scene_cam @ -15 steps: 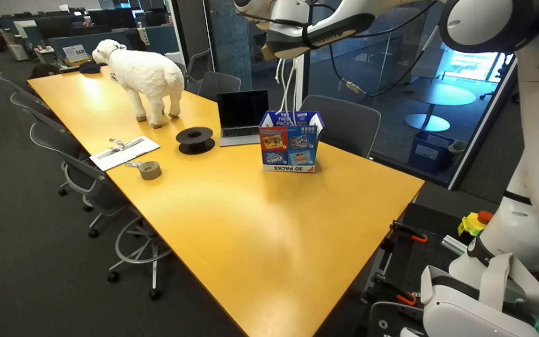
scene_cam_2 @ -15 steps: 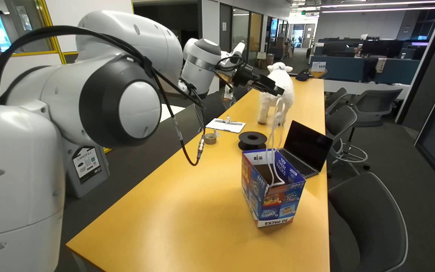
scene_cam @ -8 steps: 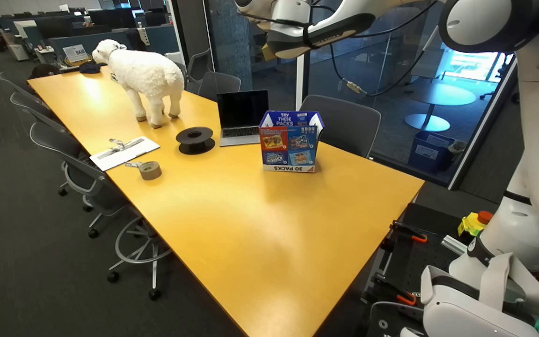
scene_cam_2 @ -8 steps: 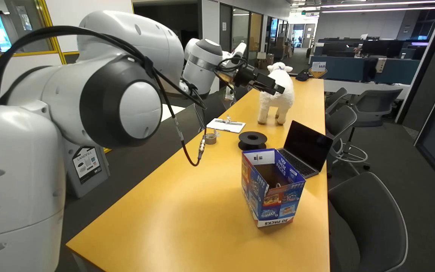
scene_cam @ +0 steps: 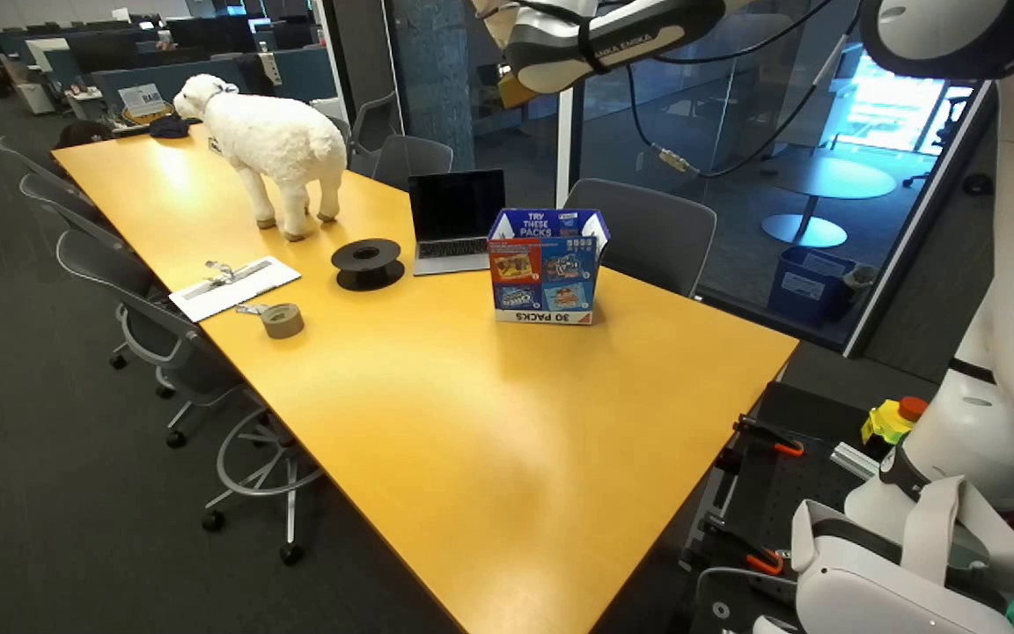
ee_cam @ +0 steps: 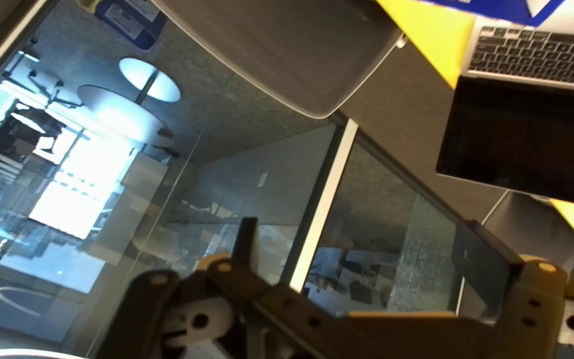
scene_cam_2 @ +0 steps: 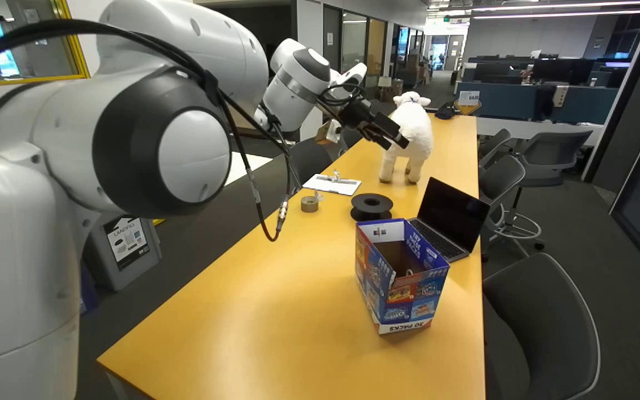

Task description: Put the strings in the blue box

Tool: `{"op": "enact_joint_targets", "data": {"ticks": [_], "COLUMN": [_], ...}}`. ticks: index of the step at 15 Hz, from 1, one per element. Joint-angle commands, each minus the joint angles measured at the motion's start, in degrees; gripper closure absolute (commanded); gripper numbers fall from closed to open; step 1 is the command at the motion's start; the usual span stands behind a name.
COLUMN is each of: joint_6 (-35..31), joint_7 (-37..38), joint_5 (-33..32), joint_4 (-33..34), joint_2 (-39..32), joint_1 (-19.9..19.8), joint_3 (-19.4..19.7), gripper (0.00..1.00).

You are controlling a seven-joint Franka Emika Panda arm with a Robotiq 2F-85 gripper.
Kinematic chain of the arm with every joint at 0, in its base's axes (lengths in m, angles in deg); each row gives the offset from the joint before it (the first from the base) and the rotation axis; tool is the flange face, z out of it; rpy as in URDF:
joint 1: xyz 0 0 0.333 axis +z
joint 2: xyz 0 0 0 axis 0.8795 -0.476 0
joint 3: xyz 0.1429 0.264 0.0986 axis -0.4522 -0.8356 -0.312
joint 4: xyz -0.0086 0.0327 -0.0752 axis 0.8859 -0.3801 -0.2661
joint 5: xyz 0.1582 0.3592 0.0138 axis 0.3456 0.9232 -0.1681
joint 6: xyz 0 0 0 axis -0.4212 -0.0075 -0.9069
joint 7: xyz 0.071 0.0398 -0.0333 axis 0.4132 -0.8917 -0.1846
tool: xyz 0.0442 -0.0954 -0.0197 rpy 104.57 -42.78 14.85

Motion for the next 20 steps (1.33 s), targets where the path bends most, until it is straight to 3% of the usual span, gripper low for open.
{"op": "enact_joint_targets", "data": {"ticks": [1, 12, 16, 20], "joint_6": [-4.6, -1.5, 6.2, 16.7], "joint_7": [-8.2, -39.1, -47.8, -53.5], "joint_5": [8.3, 38.0, 49.0, 54.8], "joint_4": [-13.4, -41.4, -47.1, -51.3], "joint_2": [12.1, 45.4, 55.9, 61.7], "joint_1": [-2.0, -1.8, -0.4, 1.8], "joint_3": [-1.3, -0.9, -1.6, -4.1], "gripper": [0.0, 0.0, 0.0, 0.0]}}
